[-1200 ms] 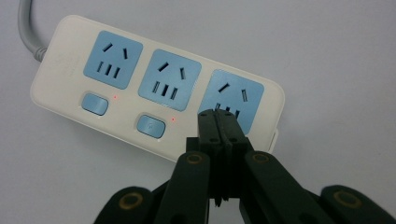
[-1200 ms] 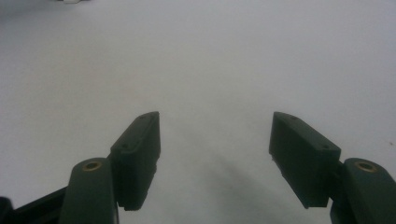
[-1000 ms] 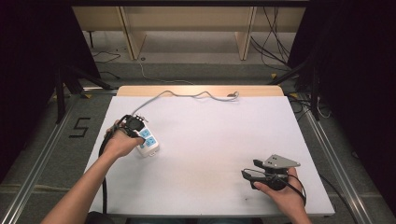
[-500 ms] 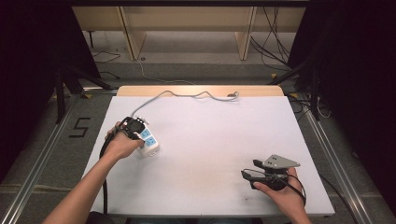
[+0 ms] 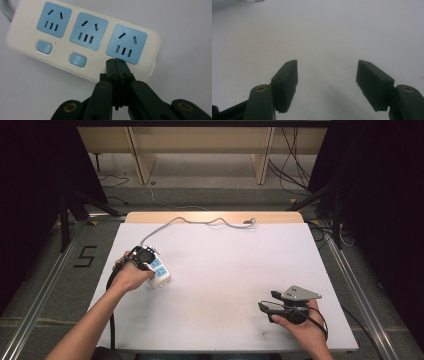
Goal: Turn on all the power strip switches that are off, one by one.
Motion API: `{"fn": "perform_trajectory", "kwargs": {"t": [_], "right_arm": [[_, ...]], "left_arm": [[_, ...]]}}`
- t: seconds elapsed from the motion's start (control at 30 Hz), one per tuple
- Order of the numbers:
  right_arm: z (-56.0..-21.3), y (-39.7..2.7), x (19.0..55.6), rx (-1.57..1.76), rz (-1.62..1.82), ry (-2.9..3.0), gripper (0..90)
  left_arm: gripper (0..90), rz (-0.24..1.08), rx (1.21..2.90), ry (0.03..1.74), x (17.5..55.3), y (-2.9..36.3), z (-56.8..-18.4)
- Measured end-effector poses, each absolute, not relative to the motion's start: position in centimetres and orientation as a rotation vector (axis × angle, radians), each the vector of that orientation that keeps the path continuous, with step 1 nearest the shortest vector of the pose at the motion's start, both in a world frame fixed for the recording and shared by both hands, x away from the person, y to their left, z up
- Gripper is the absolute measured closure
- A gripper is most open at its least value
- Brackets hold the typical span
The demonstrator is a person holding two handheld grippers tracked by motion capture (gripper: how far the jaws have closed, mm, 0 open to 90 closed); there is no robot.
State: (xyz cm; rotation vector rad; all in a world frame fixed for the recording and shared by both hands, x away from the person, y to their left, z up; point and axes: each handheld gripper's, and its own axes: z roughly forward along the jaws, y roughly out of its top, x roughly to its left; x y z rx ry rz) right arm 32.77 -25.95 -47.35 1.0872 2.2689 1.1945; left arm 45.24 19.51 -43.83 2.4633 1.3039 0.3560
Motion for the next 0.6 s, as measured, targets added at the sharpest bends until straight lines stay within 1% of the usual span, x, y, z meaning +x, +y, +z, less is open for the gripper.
{"fn": "perform_trajectory", "kwargs": {"t": [0.1,0.17,0.23,0.27,0.4,0.47,0.5,0.53,0.6], "right_arm": [[-47.4,-26.0,32.9,1.089,1.19,2.271,34.9],[-47.5,-26.0,32.9,1.089,1.192,2.271,34.9],[-47.5,-26.1,32.9,1.095,1.191,2.27,34.9],[-47.5,-26.1,32.9,1.094,1.19,2.269,34.9],[-47.5,-26.1,32.9,1.093,1.194,2.271,34.9],[-47.4,-26.0,32.8,1.092,1.197,2.272,34.9],[-47.4,-26.0,32.8,1.089,1.196,2.272,34.9],[-47.4,-26.0,32.8,1.09,1.199,2.271,34.9],[-47.5,-26.0,32.8,1.088,1.2,2.271,34.9]], "left_arm": [[89.4,0.433,2.396,1.267,44.9,19.5,-43.6],[79.7,0.453,2.331,1.233,44.5,19.6,-43.0],[72.1,0.459,2.283,1.198,43.8,19.6,-42.4],[70.1,0.465,2.262,1.167,43.4,19.5,-42.3],[51.3,0.454,2.199,1.023,41.1,19.1,-41.9],[42.6,0.432,2.161,0.937,39.7,18.9,-42.4],[35.3,0.413,2.136,0.922,39.0,18.8,-42.8],[31.1,0.402,2.123,0.9,38.2,18.8,-43.2],[26.9,0.407,2.092,0.874,36.7,18.8,-44.0]]}}
